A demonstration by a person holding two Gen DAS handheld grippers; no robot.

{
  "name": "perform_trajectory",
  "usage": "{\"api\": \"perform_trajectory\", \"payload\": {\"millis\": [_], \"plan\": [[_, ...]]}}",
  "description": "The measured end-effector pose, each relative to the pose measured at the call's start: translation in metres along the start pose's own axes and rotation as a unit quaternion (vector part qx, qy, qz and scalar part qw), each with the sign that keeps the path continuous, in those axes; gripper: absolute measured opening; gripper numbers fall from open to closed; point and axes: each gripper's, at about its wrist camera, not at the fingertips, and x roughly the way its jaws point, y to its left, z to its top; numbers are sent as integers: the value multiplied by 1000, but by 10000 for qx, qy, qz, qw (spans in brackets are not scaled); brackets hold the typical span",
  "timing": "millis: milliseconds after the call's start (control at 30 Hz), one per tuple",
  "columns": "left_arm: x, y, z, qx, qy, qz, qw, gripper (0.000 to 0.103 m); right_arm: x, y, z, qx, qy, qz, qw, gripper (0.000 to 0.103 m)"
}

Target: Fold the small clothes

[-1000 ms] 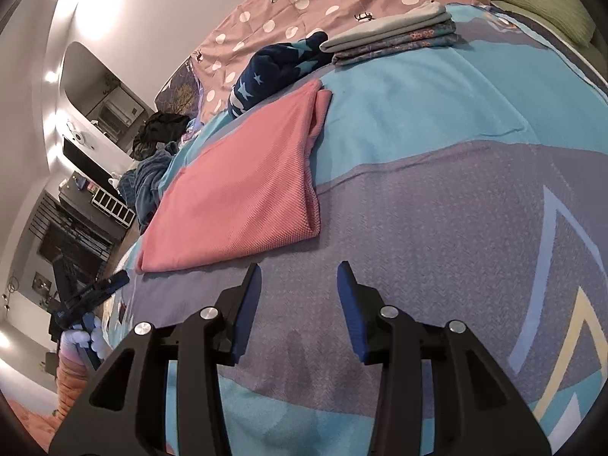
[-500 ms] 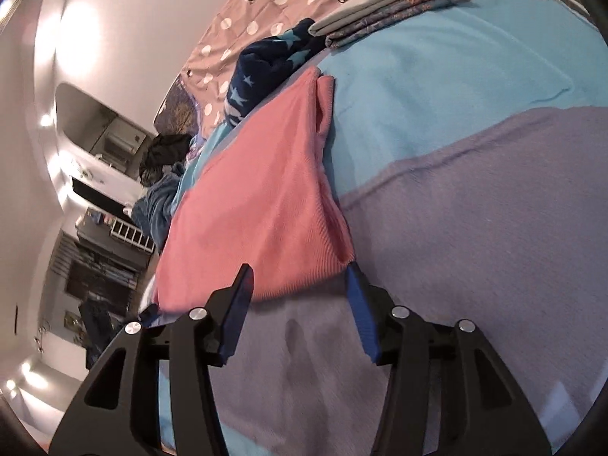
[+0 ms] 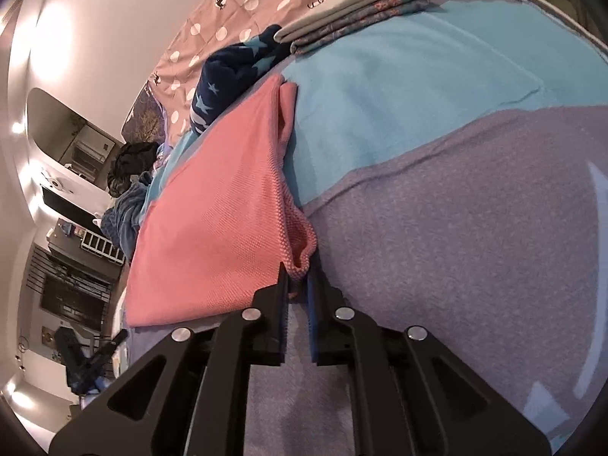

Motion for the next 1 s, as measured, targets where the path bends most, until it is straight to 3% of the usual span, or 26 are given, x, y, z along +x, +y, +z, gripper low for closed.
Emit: {"api": "perform_trajectory", "payload": {"millis": [67,233,367,500,633,800,933,1000], "plan": [[-11,-17,9,217,-143,-32,9997,24,-4,-1,0,-104,-60,-59,9999,13],[-6,-96,40,1069,-128,-497,9929,32,-5,-7,-2,-217,-84,165,9996,18],[39,-181,62,1825,320,-868,9788,38,-6,-10,1,-237,-19,480,9986,24],[98,-263,78,2441,774,-1118,9602,41,-7,5,13,-929,154,578,9939,32],[157,-329,87,2700,1277,-1302,9454,41,0,22,31,-1742,453,856,9799,36],[222,-375,100,2709,1906,-1314,9343,36,24,20,57,-1936,833,1401,9674,37],[267,-391,99,2987,2308,-746,9230,33,28,19,49,-1912,1090,2259,9490,39],[279,-393,97,3118,2372,-525,9186,33,29,22,42,-2062,1075,2210,9472,42]]}}
